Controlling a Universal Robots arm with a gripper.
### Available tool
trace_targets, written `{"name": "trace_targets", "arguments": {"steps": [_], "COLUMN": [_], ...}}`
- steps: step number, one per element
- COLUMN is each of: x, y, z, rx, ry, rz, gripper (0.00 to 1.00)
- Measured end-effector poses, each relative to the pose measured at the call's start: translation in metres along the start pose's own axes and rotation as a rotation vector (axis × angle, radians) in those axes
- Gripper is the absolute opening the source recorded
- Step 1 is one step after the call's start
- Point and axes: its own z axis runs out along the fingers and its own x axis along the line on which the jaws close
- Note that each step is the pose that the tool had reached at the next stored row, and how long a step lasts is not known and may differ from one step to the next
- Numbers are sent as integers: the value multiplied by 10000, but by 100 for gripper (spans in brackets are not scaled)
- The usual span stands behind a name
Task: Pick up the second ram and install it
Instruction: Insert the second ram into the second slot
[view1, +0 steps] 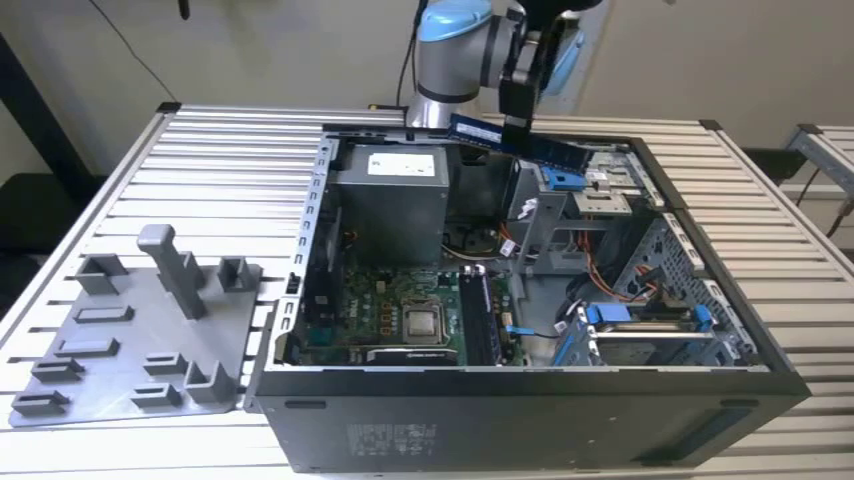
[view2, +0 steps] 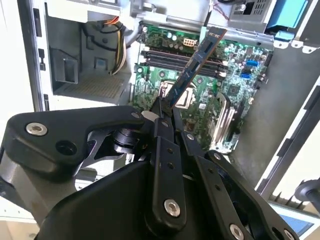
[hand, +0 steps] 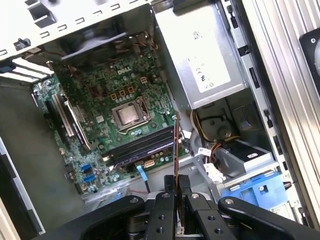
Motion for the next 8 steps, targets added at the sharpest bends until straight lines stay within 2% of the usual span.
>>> {"name": "trace_targets", "arguments": {"steps": [8], "x": [0], "y": [0], "z": [3], "rx": [44], "ry": [2], "rz": [1088], "gripper": [14]}}
